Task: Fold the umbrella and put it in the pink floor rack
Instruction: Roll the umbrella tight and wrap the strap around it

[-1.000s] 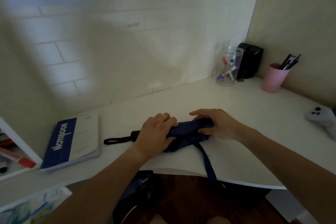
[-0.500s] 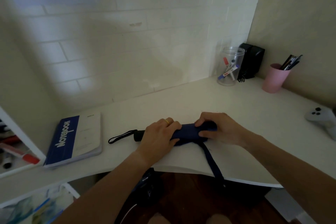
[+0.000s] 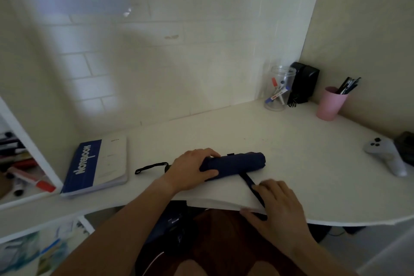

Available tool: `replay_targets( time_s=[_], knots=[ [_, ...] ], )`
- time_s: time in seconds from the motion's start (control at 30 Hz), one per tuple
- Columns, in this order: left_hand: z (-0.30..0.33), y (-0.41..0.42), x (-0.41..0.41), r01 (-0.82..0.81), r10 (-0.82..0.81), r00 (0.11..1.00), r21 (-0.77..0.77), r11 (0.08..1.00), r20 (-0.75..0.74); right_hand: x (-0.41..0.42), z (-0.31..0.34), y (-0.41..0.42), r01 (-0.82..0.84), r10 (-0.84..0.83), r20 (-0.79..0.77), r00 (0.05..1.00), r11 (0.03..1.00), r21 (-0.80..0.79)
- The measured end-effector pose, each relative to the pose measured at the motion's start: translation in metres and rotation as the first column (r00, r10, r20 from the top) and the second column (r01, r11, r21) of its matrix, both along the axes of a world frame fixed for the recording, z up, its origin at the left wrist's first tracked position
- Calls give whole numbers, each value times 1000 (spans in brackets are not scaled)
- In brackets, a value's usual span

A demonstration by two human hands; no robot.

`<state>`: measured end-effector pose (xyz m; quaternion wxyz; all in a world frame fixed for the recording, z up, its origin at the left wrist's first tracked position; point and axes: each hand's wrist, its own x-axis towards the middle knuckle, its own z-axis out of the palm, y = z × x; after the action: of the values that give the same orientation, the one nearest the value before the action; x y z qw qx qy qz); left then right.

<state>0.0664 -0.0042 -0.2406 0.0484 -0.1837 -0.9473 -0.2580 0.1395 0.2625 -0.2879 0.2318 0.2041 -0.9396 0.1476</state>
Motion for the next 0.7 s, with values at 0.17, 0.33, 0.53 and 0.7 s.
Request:
replay_targets(
  time_s=[0.17,0.33,0.53,0.7],
  knots=[
    [-3,13,9,-16,13,998,-52,999,-68,13,-10,-4,-46,53,-81,995,996,79],
    [-8,27,22,-28,-7,975,-151,988,-221,15,-3,-2,-151,156,-66,986,986,74],
    [-13,58,29,17,-91,926,-200,980,-367,16,12,-2,-311,317,-50,947,944,107],
    [-21,61,36,15,-146,835,-243,970,-530,12,30,16,-276,269,-119,956,960,-52]
  ],
)
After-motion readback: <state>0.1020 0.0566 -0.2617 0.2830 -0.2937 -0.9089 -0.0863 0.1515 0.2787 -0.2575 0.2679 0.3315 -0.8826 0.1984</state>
